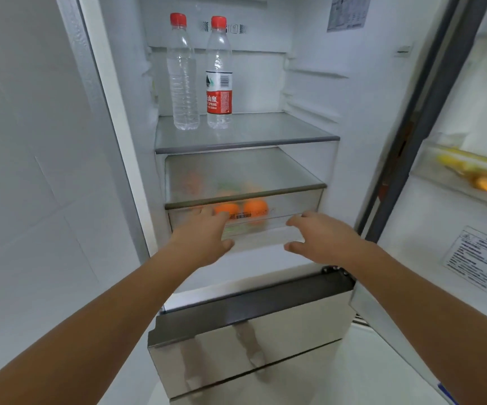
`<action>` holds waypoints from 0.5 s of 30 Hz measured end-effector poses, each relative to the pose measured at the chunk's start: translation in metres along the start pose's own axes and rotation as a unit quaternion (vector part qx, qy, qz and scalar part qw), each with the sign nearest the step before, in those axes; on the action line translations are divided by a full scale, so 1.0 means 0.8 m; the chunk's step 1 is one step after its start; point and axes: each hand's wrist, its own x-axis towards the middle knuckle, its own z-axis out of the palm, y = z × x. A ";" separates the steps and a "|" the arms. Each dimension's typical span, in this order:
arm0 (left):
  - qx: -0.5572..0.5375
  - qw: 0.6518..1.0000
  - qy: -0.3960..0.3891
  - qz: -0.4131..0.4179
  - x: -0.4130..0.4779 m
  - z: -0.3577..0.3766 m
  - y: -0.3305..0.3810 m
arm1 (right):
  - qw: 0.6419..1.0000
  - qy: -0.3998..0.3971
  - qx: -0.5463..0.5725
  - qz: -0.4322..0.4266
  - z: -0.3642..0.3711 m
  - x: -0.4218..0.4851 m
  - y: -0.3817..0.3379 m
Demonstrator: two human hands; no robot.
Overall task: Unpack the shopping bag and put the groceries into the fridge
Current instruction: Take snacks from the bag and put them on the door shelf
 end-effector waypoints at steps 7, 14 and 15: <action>-0.036 0.995 -0.045 0.081 -0.037 0.007 0.050 | 0.992 0.001 0.033 0.123 0.018 -0.128 0.019; -0.058 0.978 -0.057 0.193 -0.077 0.009 0.147 | 0.971 0.029 0.050 0.234 0.021 -0.276 0.043; -0.063 0.974 -0.059 0.208 -0.084 0.009 0.165 | 0.967 0.037 0.053 0.248 0.020 -0.299 0.045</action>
